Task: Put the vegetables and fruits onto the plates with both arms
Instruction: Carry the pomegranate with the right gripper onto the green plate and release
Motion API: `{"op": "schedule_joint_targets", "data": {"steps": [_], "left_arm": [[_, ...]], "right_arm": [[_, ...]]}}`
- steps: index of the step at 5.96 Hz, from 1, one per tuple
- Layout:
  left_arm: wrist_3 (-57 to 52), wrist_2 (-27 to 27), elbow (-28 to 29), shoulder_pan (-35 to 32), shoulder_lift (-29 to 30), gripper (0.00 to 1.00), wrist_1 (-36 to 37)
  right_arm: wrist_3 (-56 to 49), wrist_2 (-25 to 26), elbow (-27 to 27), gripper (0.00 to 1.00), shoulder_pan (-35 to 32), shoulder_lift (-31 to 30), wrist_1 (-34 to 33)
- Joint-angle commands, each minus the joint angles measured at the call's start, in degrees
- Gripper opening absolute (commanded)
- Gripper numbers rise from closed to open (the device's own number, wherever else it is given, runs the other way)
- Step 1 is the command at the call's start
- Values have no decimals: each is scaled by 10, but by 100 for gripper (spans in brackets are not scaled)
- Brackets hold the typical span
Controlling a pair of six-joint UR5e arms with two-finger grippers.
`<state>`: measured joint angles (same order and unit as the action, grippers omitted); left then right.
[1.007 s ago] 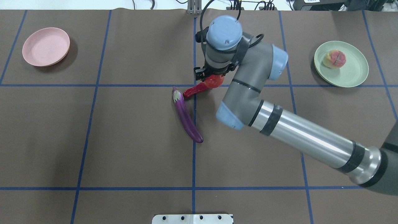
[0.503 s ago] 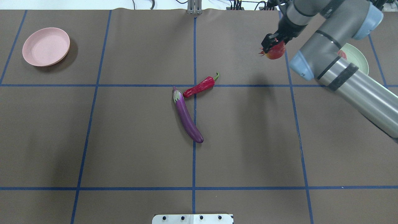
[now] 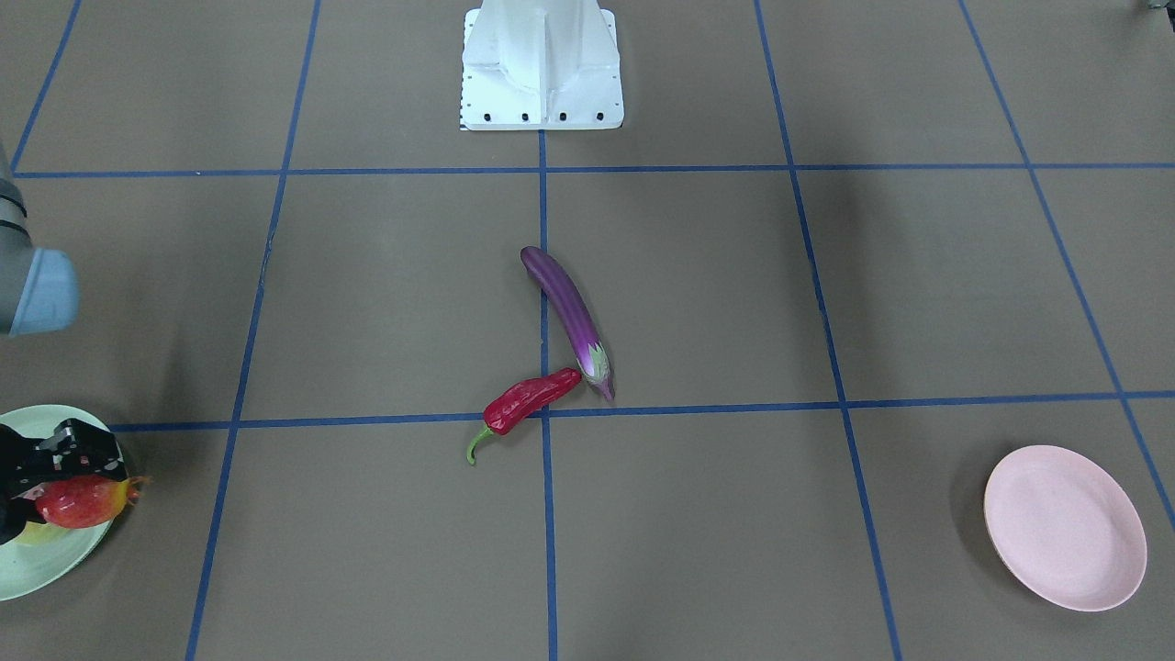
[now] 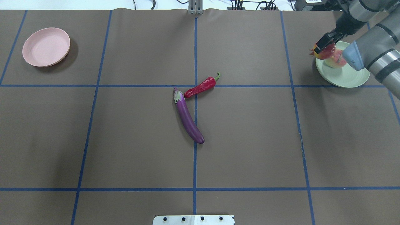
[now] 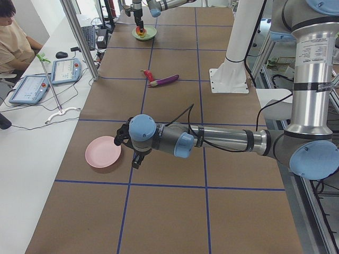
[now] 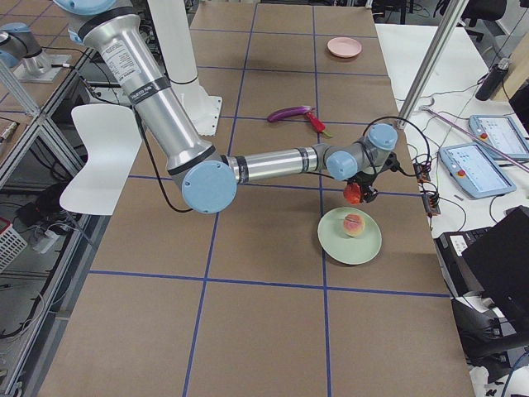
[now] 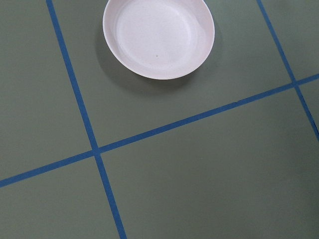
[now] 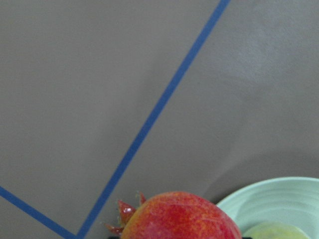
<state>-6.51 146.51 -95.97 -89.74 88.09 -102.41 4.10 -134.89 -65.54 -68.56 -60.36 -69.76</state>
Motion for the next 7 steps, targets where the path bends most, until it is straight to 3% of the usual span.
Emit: {"op": "schedule_joint_targets", "data": {"steps": [1, 2, 3, 4, 5, 6, 7], "left_arm": [[1, 1, -2, 0, 1, 100, 0], [19, 0, -9, 0, 1, 100, -1], [20, 0, -11, 0, 1, 100, -1], [20, 0, -11, 0, 1, 100, 0], [60, -3, -35, 19, 16, 100, 5], [189, -7, -60, 79, 55, 100, 4], [272, -9, -63, 120, 102, 100, 5]], "right_arm": [[-8, 3, 27, 0, -5, -54, 64], [-35, 5, 26, 0, -17, -64, 63], [-44, 5, 26, 60, -24, -65, 62], [-31, 2, 22, 99, -25, -58, 62], [67, -6, -4, 100, -27, -50, 62], [130, -9, -53, 100, -29, -54, 56], [130, -20, -74, 100, -57, -56, 26]]}}
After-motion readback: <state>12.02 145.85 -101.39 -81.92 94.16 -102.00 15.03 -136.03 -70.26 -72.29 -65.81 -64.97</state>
